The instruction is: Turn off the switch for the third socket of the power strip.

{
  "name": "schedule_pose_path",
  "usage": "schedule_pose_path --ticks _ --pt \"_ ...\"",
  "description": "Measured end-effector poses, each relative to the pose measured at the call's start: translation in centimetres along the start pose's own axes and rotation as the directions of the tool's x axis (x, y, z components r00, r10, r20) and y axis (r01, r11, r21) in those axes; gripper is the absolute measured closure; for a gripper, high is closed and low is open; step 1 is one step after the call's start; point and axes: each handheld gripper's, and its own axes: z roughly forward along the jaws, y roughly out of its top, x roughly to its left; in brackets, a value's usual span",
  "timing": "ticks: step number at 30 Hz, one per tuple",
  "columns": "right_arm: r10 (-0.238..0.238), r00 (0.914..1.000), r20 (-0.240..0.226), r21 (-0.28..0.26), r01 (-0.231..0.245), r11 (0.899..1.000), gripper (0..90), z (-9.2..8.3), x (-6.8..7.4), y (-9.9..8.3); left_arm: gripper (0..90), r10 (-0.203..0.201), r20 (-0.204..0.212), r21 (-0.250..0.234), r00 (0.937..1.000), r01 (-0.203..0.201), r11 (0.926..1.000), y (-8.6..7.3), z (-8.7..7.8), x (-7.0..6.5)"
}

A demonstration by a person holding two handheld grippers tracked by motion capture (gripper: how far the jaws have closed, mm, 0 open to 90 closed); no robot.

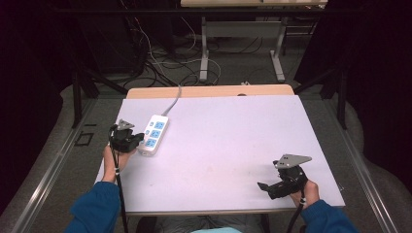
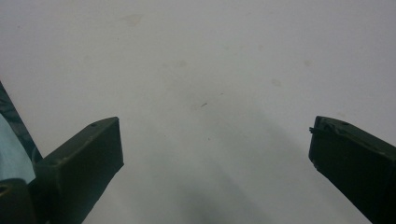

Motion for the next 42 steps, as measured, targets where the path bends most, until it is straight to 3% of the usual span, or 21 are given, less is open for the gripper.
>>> schedule_pose_path --ticks 6,8,15,42 --pt "-0.002 1.0 0.002 -0.001 0.002 1.0 2.5 0.01 0.01 0.01 90.0 -0.009 -0.013 -0.005 0.9999 0.009 0.9999 -0.22 0.21 0.06" --pt "0.0 1.0 0.001 0.0 0.0 1.0 2.5 0.01 0.01 0.0 90.0 0.008 -0.022 -0.002 0.9997 -0.008 1.0 -0.25 0.25 0.17" --pt "-0.003 1.0 0.004 0.001 0.003 1.0 2.6 0.02 0.01 0.0 90.0 0.018 -0.019 0.028 0.9996 -0.018 0.9994 -0.5 0.71 0.17" --pt "-0.007 0.9999 0.009 -0.001 0.007 1.0 2.7 0.11 0.08 -0.01 90.0 0.013 -0.027 0.026 0.9996 -0.012 0.9996 -0.66 0.77 -0.05"
